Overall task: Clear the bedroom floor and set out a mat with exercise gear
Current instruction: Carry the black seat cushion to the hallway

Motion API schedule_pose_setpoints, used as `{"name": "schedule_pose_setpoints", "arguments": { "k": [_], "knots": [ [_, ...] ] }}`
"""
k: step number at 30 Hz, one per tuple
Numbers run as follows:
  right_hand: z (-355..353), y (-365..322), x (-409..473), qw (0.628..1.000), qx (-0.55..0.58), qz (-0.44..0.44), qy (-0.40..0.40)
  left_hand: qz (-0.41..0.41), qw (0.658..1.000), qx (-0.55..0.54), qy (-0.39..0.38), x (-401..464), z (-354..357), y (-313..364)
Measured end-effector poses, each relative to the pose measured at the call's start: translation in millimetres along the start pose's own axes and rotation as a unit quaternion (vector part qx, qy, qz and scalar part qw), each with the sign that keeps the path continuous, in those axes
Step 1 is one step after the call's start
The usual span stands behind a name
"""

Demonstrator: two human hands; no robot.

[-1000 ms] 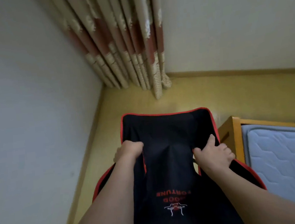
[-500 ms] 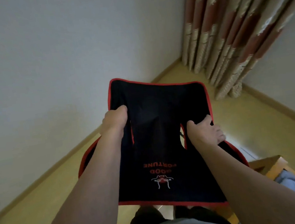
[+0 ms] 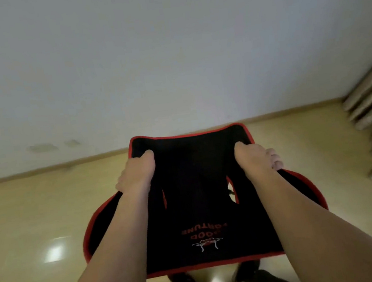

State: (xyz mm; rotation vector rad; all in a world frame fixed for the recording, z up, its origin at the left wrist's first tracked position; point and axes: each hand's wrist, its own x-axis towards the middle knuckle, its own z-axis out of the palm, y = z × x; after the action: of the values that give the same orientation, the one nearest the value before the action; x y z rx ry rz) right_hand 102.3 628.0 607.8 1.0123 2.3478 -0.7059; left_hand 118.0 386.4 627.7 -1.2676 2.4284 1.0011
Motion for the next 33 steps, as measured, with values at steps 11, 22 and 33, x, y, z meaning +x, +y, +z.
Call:
{"name": "schedule_pose_setpoints", "arguments": {
  "k": [11, 22, 33],
  "knots": [
    [186.5, -179.9, -167.7, 0.967, -0.160, -0.196, -0.011, -0.155, 0.985, -0.046, 0.054, 112.2, -190.9, -189.5],
    [371.4, -347.0, -343.3, 0.912, -0.217, -0.343, -0.067, -0.274, 0.938, -0.116, 0.178, 219.5, -371.0, -359.4],
    [569.9, -586.6, -454.8, 0.857, -0.278, -0.419, -0.110, -0.350, 0.879, -0.259, 0.193, 430.9, -535.5, -454.4]
  ]
}}
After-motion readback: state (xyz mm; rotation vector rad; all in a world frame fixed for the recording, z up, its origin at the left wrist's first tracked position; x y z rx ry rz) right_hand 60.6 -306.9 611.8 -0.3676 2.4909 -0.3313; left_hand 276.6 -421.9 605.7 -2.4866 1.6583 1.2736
